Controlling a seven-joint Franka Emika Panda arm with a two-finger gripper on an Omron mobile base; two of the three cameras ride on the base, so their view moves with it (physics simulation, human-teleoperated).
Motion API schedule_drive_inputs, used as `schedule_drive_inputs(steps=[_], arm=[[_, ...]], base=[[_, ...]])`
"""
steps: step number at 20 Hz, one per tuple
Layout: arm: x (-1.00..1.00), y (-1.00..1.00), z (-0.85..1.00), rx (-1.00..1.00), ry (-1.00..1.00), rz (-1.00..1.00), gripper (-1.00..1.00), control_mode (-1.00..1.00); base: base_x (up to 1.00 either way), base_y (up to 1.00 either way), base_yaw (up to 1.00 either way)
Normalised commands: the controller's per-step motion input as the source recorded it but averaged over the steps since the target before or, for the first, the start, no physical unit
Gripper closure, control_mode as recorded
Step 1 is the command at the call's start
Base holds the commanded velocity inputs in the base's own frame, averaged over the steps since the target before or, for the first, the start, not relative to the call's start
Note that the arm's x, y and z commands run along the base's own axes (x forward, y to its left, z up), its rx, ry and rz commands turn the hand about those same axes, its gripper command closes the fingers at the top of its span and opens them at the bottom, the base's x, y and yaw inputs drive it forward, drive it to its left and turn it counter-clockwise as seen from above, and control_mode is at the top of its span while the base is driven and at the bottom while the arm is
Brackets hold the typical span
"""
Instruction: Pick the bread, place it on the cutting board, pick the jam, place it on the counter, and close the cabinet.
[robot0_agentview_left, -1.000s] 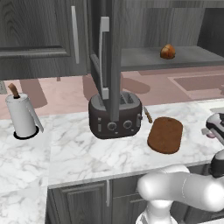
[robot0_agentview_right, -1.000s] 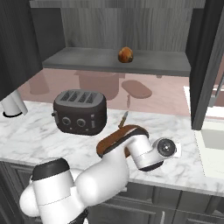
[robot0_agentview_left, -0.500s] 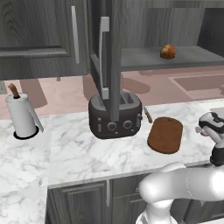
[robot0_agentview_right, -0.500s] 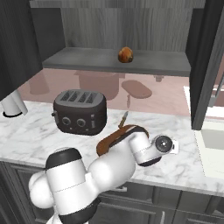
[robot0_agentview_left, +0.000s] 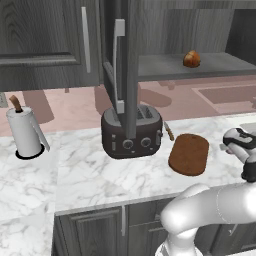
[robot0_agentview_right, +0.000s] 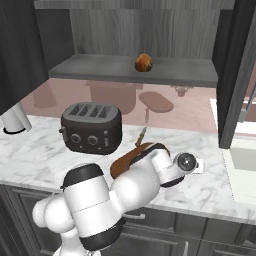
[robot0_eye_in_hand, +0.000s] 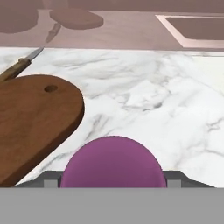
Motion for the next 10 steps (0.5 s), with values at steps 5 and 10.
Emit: schedule_drive_inputs(steps=[5, 10], arm=[[0.17, -0.08, -0.17, 0.02, 0.0, 0.0, 1.0, -1.0], [0.17, -0.06, -0.12, 0.01, 0.0, 0.0, 1.0, -1.0]], base=[[0.0, 0.0, 0.0], [0.0, 0.0, 0.0]])
